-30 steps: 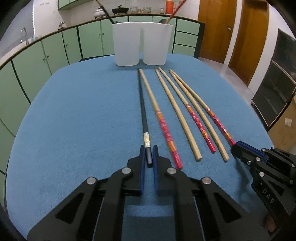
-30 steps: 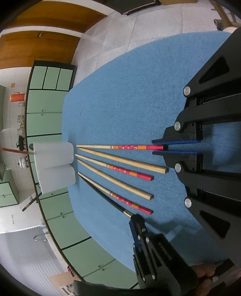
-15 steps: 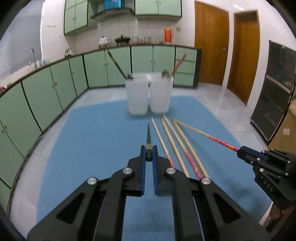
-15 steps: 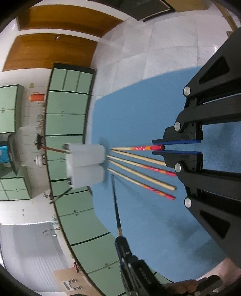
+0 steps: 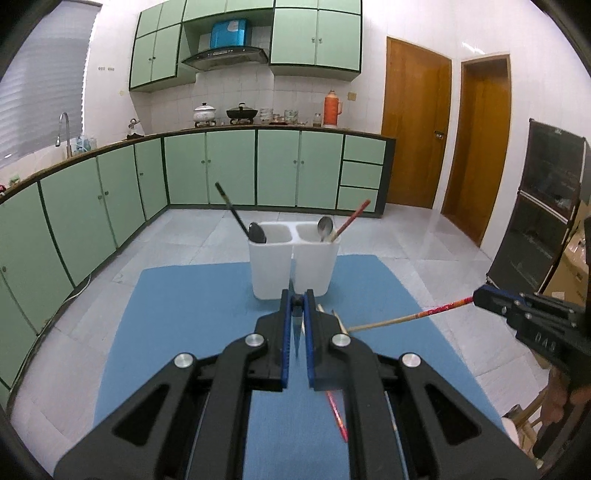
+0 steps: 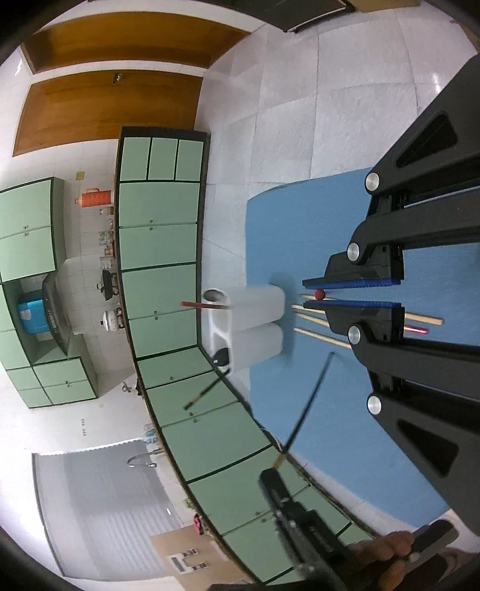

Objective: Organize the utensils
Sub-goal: 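Lift both held chopsticks and carry them toward the white holder, then lower both chopsticks into the white holder and open both tools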

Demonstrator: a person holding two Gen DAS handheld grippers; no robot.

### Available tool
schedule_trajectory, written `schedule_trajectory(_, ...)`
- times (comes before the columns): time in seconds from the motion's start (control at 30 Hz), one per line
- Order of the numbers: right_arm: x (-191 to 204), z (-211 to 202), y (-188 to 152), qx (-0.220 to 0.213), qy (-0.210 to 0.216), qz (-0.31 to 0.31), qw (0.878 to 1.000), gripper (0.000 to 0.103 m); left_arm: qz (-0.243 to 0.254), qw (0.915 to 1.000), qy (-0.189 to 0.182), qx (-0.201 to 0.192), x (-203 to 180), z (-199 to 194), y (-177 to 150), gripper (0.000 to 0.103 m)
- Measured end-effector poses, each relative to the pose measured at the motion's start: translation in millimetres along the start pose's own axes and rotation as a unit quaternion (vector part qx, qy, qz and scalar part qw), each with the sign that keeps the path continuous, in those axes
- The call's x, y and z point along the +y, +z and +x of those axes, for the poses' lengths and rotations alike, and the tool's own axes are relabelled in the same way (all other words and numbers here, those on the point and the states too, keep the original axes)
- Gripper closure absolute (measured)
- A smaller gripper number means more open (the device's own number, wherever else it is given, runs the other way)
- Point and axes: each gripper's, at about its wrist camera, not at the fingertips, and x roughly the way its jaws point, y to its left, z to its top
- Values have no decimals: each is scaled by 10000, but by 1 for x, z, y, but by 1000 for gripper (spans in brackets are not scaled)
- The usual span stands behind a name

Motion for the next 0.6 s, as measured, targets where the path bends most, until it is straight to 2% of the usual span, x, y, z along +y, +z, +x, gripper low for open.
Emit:
schedule_trajectory(0.27, 9, -2, 36, -174, 77, -309, 9993, 98, -49, 9999, -94, -127, 2, 4, 22, 97)
schedule_trajectory(0.6, 15, -2, 53, -342, 288, -394, 9982, 98, -44, 9994, -100, -320, 0, 5, 43, 97)
